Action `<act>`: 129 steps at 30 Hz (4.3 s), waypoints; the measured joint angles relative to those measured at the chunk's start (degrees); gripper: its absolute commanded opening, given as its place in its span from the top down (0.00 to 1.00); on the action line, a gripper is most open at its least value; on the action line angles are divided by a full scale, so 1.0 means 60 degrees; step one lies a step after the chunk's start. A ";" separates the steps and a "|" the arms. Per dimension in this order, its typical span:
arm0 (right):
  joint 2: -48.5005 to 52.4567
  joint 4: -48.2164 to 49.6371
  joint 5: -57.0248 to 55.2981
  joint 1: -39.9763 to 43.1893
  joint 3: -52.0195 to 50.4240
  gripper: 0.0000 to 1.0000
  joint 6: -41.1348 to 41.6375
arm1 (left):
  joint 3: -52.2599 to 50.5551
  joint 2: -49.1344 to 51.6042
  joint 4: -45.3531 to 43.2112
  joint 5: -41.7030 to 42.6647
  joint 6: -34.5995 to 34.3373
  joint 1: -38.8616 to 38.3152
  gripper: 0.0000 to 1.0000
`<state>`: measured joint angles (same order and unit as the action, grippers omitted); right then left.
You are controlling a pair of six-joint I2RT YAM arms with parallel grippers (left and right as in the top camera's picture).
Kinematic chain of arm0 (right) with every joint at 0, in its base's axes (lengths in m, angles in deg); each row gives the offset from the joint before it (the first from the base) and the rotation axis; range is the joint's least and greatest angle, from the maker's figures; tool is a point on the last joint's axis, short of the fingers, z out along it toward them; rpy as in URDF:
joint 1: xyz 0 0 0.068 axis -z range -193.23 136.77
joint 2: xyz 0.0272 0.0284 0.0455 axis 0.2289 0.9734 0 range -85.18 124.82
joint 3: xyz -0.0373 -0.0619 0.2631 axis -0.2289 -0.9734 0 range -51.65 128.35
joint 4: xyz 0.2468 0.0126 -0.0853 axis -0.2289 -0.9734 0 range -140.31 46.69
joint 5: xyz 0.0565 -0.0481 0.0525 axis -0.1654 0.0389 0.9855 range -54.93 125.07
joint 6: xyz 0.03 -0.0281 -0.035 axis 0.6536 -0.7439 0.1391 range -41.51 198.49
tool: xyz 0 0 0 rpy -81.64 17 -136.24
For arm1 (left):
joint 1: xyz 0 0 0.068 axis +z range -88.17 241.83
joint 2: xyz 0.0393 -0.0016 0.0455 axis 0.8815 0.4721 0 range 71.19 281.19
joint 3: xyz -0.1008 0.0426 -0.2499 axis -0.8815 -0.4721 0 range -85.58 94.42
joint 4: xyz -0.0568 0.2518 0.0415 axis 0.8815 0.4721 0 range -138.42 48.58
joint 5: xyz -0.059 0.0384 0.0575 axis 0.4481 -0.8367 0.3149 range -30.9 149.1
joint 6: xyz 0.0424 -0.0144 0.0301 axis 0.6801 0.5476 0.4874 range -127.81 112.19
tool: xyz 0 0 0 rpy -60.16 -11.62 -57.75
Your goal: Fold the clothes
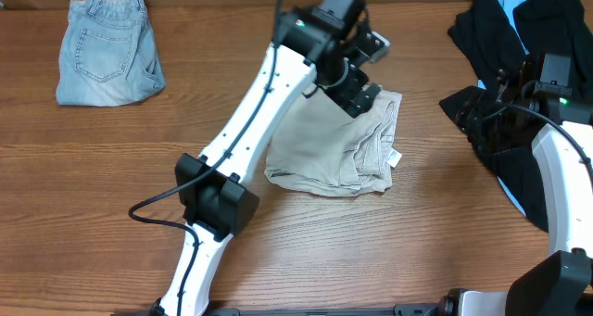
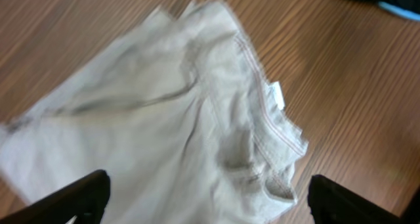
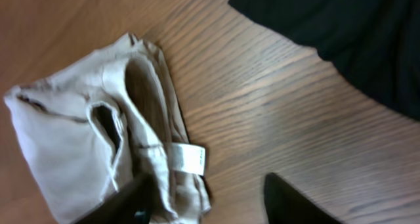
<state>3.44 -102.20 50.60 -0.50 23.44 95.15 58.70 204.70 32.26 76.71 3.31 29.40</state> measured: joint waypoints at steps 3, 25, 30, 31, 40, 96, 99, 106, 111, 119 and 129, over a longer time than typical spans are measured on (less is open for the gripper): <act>0.0000 -0.0087 -0.0025 0.0004 0.0000 0.14 -0.0018 | 0.0015 0.0004 0.0521 -0.0047 0.0004 0.0142 0.00; 0.0007 -0.0189 -0.0018 0.0004 0.0000 0.00 -0.0029 | -0.1501 0.0004 0.1213 -0.1126 0.0433 0.0386 0.00; 0.0007 -0.0189 -0.0018 0.0004 0.0000 0.00 -0.0033 | -0.2412 0.0004 0.0984 -0.1078 0.0437 0.0386 0.00; 0.0007 -0.0175 -0.0018 0.0000 0.0000 0.00 -0.0033 | -0.2750 0.0000 0.0882 -0.1020 0.0437 0.0386 0.00; 0.0011 -0.0036 -0.0018 0.0004 0.0000 0.00 -0.0029 | -0.5344 -0.0011 -0.0980 -0.0918 0.0430 0.0386 0.00; 0.0011 0.0452 -0.0656 0.0000 0.0000 0.00 -0.0033 | -0.1118 0.2470 -0.2637 -0.4237 0.0430 -0.1457 0.00; 0.0011 0.0452 -0.0659 0.0000 0.0000 0.00 -0.0033 | -0.0984 0.2470 -0.2641 -0.4492 0.0466 -0.1923 0.00; 0.0011 0.0401 -0.0656 0.0000 0.0000 0.00 -0.0029 | -0.0984 0.2616 -0.2714 -0.5082 -0.0554 -0.2178 0.02; 0.0011 0.0393 -0.0659 0.0000 0.0000 0.00 -0.0033 | -0.0984 0.2634 -0.2798 -0.5453 -0.1701 -0.1978 0.05; 0.0011 0.0452 -0.0659 0.0000 0.0000 0.00 -0.0036 | -0.1126 0.2637 -0.3381 -0.5530 -0.2444 -0.1781 0.17; 0.0011 0.0455 -0.0656 0.0000 0.0000 0.00 -0.0029 | -0.1858 0.2586 -0.4073 -0.5694 -0.2583 -0.1759 0.35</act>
<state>3.50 -99.47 46.66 -0.50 23.44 94.98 47.56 220.22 7.83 42.54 -12.19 18.85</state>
